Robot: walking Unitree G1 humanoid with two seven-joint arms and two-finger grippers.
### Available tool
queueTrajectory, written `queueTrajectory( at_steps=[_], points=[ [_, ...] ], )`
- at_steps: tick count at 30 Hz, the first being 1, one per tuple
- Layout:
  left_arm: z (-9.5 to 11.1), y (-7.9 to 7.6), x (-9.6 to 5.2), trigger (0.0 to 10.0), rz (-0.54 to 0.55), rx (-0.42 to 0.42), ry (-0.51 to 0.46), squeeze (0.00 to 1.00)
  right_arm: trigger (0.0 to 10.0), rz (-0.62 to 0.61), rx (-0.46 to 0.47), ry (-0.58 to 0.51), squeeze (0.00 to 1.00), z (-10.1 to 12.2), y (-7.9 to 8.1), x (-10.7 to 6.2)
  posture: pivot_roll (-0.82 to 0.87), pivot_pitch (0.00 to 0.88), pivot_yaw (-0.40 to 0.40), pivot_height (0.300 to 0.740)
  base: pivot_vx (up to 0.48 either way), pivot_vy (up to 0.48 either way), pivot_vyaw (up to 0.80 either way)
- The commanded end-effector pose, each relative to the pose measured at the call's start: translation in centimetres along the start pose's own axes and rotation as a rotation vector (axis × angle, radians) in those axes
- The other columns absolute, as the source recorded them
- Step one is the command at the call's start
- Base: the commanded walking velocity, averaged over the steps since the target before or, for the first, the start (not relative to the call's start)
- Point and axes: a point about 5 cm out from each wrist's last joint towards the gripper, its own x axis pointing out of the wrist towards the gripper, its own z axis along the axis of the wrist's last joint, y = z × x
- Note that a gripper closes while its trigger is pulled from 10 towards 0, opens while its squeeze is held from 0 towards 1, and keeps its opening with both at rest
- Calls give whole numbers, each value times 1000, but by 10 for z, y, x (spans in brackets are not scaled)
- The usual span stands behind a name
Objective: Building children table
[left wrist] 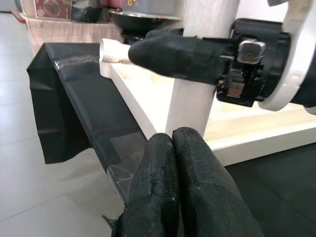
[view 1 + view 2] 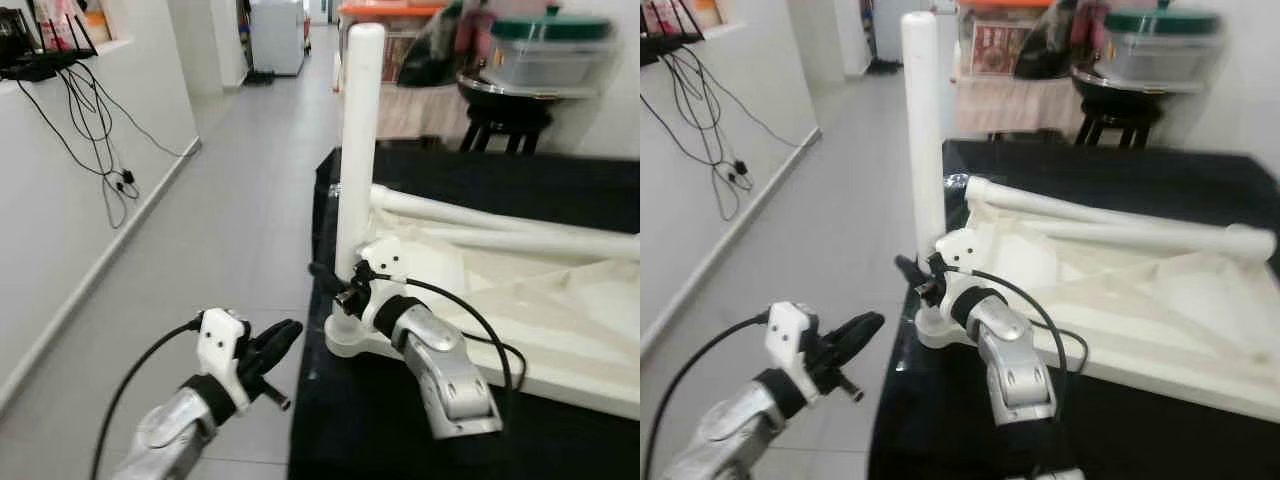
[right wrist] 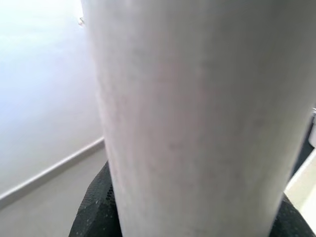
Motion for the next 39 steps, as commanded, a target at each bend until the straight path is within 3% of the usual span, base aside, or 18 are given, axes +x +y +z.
queueTrajectory(
  at_steps=[1, 7, 8, 9, 10, 11, 12, 13, 14, 20, 22, 29, 31, 38, 39],
  points=[
    [-2, 2, -2, 10000, -4, -1, 14, 0, 0, 13, 54, 148, 0, -29, 0, -2, -6, 10, -2, 740, 0, 0, 0],
    [-2, 3, -3, 10000, 14, 9, 7, 0, 0, 23, 18, 133, 0, -26, 3, 1, -9, 9, 8, 740, 0, 0, 0],
    [-1, 3, -3, 10000, 14, 8, 7, 0, 4157, 4, 16, 145, 0, -26, 3, 0, -13, 9, 12, 740, 0, 0, 0],
    [-1, 3, -3, 10000, 14, 8, 7, 0, 4157, 4, 16, 145, 0, -26, 3, 0, -13, 9, 12, 740, 0, 0, 0],
    [-1, 3, -3, 10000, 11, 6, 8, 0, 10000, 4, 32, 141, 0, -25, 2, 0, -15, 9, 15, 740, 0, 0, 0],
    [-1, 3, -3, 10000, 9, 5, 8, 0, 10000, 5, 45, 137, 0, -24, 1, 0, -15, 9, 15, 740, 0, 0, 0],
    [-1, 3, -2, 10000, 7, 4, 9, 0, 10000, 18, 55, 119, 145, -18, 1, 1, -14, 9, 17, 740, 0, 0, 0],
    [-1, 3, -2, 10000, 7, 4, 9, 0, 10000, 18, 55, 119, 145, -18, 1, 1, -14, 9, 17, 740, 0, 0, 0],
    [-1, 3, -2, 10000, 6, 3, 10, 0, 10000, 55, 81, 99, 1000, -13, 2, 2, -12, 7, 16, 740, 0, 0, 0],
    [-2, 4, -1, 10000, 11, 17, 19, 0, 10000, 149, 122, 17, 1000, 0, -5, 0, -7, 5, 8, 740, 0, 0, 0],
    [-2, 5, -2, 10000, 37, 21, 23, 0, 10000, 216, 122, -15, 1000, 3, -8, -11, -12, 5, 11, 740, 0, 0, 0],
    [-2, 9, -4, 10000, 82, 19, 39, 0, 10000, 275, 107, -16, 1000, -2, -9, -30, -29, 3, 22, 740, 0, 0, 0],
    [-2, 13, -5, 10000, 101, 18, 63, 0, 10000, 288, 81, 17, 1000, -11, -10, -47, -40, 1, 33, 740, 0, 0, 0],
    [-2, 19, -7, 10000, 138, 3, 75, 0, 10000, 222, 82, 56, 1000, -21, -14, -65, -58, 0, 47, 740, 0, 0, 0],
    [-1, 23, -8, 10000, 161, 9, 80, 0, 10000, 156, 103, 57, 1000, -24, -20, -74, -68, 0, 52, 740, 0, 0, 0]
  ],
)
